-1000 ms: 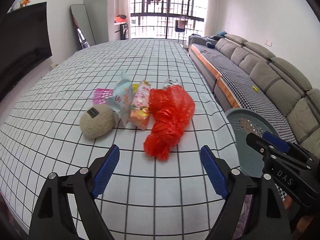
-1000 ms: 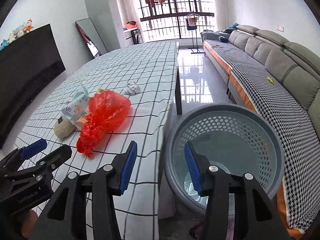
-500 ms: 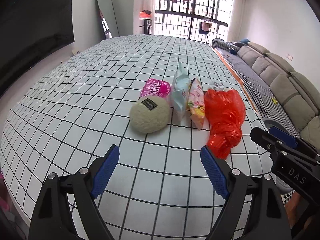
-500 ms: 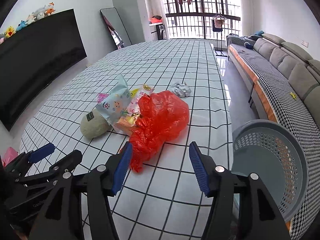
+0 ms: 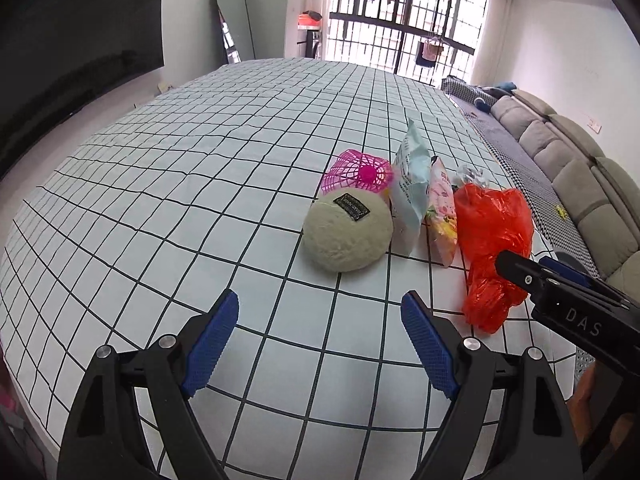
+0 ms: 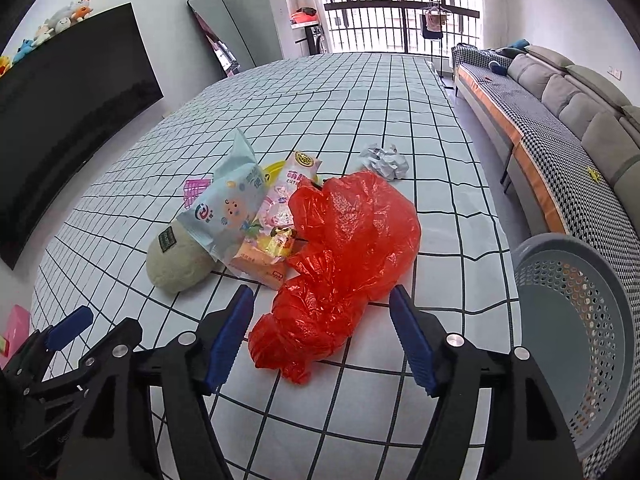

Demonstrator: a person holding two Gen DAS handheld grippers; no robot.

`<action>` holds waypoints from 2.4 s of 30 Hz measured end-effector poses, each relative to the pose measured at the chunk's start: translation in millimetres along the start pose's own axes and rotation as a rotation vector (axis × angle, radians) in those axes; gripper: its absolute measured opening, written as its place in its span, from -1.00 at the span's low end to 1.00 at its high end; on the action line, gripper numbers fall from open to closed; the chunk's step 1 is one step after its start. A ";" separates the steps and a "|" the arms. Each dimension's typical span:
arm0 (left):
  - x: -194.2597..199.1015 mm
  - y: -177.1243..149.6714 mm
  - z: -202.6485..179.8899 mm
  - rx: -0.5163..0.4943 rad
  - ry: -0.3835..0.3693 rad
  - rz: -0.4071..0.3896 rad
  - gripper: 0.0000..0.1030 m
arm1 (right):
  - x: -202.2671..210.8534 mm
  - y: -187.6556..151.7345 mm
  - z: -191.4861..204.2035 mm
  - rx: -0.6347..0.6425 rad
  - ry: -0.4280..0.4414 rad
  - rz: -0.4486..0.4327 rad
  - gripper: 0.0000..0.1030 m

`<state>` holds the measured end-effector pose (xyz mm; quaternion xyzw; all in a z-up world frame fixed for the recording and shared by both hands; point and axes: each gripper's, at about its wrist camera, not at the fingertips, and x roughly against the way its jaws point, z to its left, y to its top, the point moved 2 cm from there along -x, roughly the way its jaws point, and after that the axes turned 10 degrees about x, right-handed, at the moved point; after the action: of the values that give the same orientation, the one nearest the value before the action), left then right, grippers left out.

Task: Collect trash
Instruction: 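Reach the right tool to the red plastic bag and close on it, then grasp the fluffy beige ball with the left tool while the right tool holds the bag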

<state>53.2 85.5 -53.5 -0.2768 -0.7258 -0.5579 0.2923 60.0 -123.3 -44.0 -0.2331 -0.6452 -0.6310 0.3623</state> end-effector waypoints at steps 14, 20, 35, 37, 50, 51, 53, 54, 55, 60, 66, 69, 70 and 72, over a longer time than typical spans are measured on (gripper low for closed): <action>-4.9 2.6 7.1 0.015 0.002 0.015 0.59 | -30.4 2.1 -2.6 -0.013 0.006 0.053 0.30; -5.5 2.9 7.7 0.024 -0.007 0.026 0.59 | -28.5 -3.1 -1.2 0.000 0.025 0.053 -0.03; -8.0 4.7 -0.3 0.023 -0.011 0.050 0.64 | 29.1 -22.5 -19.7 -0.027 0.022 -0.056 -0.17; -9.3 8.4 -2.0 0.025 -0.009 0.048 0.64 | 38.1 -25.0 -24.6 -0.032 0.020 -0.074 -0.17; -39.5 21.6 -19.8 0.021 0.013 0.081 0.71 | 70.8 -34.7 -53.8 -0.057 0.026 -0.136 -0.18; -42.3 22.1 -20.6 0.019 0.015 0.083 0.70 | 69.4 -35.2 -54.7 -0.061 0.028 -0.134 -0.18; -48.9 23.3 -23.6 0.012 0.023 0.089 0.71 | 67.5 -36.8 -58.8 -0.070 0.035 -0.128 -0.18; -52.6 24.1 -24.6 0.010 0.029 0.093 0.71 | 66.4 -36.9 -59.6 -0.072 0.037 -0.128 -0.18; -56.3 25.2 -25.2 0.010 0.031 0.097 0.71 | 65.8 -37.4 -60.8 -0.075 0.038 -0.128 -0.18; -73.5 30.8 -24.9 0.028 0.045 0.126 0.70 | 60.2 -37.1 -66.2 -0.087 0.045 -0.122 -0.18; -80.5 31.4 -24.5 0.035 0.047 0.136 0.44 | 53.5 -35.5 -68.7 -0.097 0.049 -0.109 -0.18; -77.9 29.4 -24.2 0.030 0.037 0.134 0.15 | 52.0 -34.1 -66.1 -0.096 0.050 -0.106 -0.18; -77.7 30.4 -24.0 0.031 0.037 0.130 0.14 | 51.8 -33.8 -66.0 -0.095 0.050 -0.106 -0.18; -75.1 30.5 -22.3 0.035 0.038 0.125 0.10 | 52.4 -33.3 -65.4 -0.095 0.051 -0.108 -0.18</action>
<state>128.8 65.1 -84.2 -0.3057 -0.7110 -0.5311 0.3449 13.2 -199.0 -29.5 -0.1987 -0.6166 -0.6854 0.3325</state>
